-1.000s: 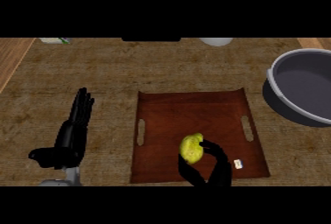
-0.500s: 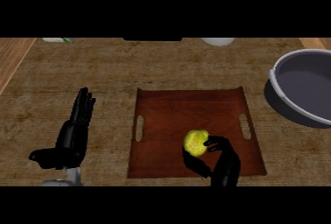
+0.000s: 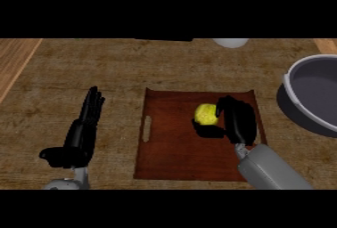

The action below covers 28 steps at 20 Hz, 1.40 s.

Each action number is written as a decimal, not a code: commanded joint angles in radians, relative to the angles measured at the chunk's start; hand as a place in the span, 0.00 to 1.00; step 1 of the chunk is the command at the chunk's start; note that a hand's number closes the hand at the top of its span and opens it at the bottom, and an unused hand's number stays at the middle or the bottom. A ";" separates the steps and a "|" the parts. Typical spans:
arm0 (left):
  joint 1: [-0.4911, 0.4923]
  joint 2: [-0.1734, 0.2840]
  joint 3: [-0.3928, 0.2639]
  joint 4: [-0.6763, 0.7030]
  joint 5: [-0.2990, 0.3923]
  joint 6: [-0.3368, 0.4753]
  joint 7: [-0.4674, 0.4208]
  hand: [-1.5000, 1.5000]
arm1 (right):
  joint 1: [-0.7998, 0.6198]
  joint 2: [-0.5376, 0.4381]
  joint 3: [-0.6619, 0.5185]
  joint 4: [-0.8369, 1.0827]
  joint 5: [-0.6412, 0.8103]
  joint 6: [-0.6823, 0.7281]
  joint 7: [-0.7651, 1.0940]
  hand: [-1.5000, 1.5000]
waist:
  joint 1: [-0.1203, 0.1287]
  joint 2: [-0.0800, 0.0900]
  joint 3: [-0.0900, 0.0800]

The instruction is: Pick the pear from the tray and place it in the pot

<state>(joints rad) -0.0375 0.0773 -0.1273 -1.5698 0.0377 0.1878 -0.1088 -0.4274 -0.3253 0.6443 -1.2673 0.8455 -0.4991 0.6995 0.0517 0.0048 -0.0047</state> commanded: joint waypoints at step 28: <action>0.016 -0.004 0.052 -0.049 -0.017 -0.001 0.031 0.50 | -0.121 -0.242 -0.566 0.042 0.132 0.226 -0.101 1.00 | -0.048 -0.004 0.005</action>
<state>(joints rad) -0.0080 0.0846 -0.0688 -1.5979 0.0340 0.1719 -0.1045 -0.5741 -0.5345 0.1580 -1.3084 1.0004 -0.2289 0.6852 0.0018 0.0002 0.0000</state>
